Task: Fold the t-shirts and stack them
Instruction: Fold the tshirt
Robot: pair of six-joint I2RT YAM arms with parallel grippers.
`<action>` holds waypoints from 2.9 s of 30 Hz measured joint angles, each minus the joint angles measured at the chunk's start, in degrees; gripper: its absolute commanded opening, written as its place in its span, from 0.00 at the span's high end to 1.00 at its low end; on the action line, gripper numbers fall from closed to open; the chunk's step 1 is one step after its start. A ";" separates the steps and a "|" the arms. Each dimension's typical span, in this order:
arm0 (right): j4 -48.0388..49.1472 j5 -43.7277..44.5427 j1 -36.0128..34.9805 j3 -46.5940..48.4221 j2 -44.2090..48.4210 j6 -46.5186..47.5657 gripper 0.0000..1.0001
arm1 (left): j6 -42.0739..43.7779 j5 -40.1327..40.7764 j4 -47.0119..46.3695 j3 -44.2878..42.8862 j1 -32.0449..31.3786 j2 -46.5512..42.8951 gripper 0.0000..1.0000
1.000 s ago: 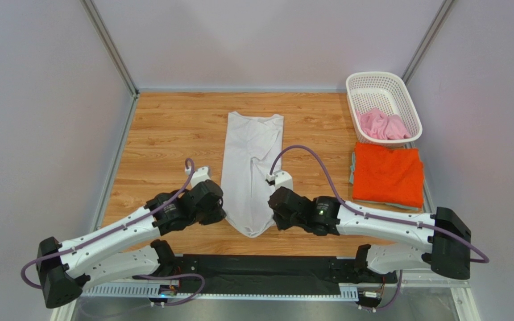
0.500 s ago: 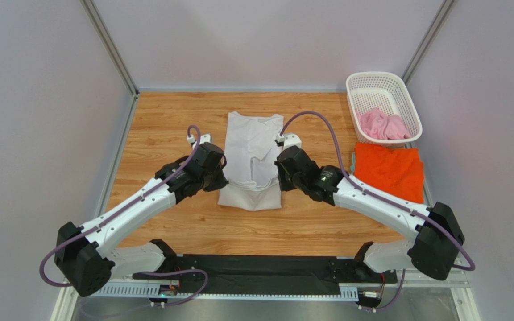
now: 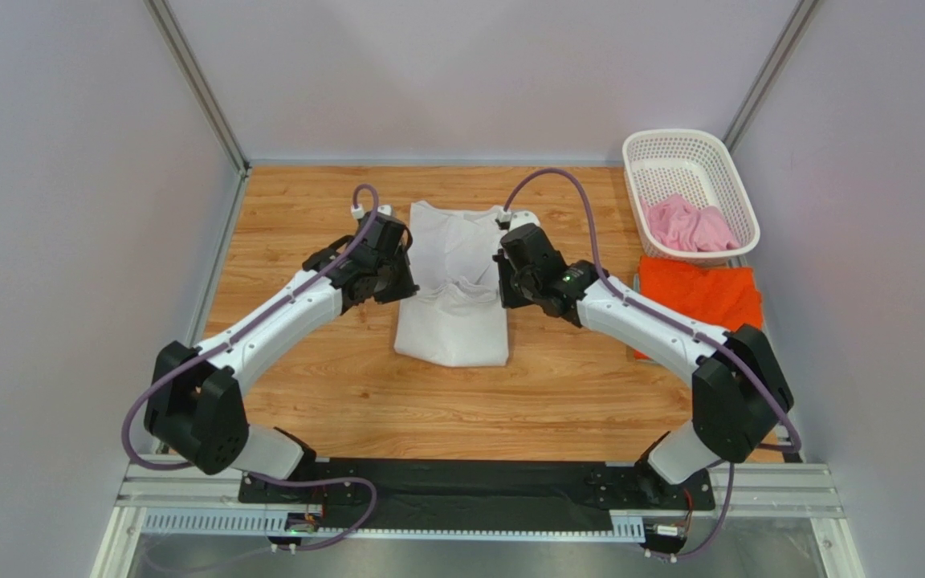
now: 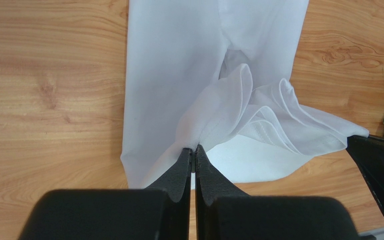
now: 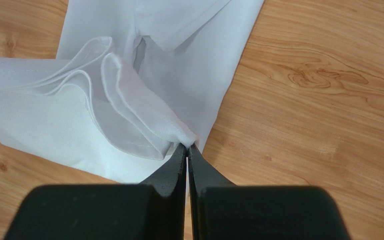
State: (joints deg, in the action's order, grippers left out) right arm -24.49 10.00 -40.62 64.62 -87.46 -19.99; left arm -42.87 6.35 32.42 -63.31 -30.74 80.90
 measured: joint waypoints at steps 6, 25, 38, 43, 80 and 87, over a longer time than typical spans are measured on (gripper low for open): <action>1.07 -2.01 2.93 2.78 -4.98 0.66 1.00 | 2.51 -1.97 -1.49 -3.23 2.12 6.08 1.00; 2.99 -8.17 9.01 9.77 -19.08 1.84 0.97 | 6.27 -8.92 -4.46 -8.90 8.41 20.13 0.88; 0.79 -9.64 10.27 13.46 -20.41 0.50 0.00 | 6.12 -10.47 -3.32 -9.79 9.77 20.48 0.00; 0.37 -11.69 9.40 6.56 -10.86 -0.35 0.00 | 5.90 -11.43 -2.97 -6.34 9.38 12.35 0.00; 25.55 -35.12 0.83 -22.60 -4.20 -14.25 0.00 | -0.02 -30.99 -24.41 26.95 5.27 1.75 0.00; 25.09 -34.10 -1.38 -28.26 1.97 -14.95 0.00 | -1.03 -30.97 -23.71 34.36 4.00 -7.63 0.00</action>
State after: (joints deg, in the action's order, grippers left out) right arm 0.60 -24.10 -42.00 36.36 -85.49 -34.94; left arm -43.90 -24.62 8.71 -28.95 -26.74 73.28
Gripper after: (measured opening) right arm 0.998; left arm 0.993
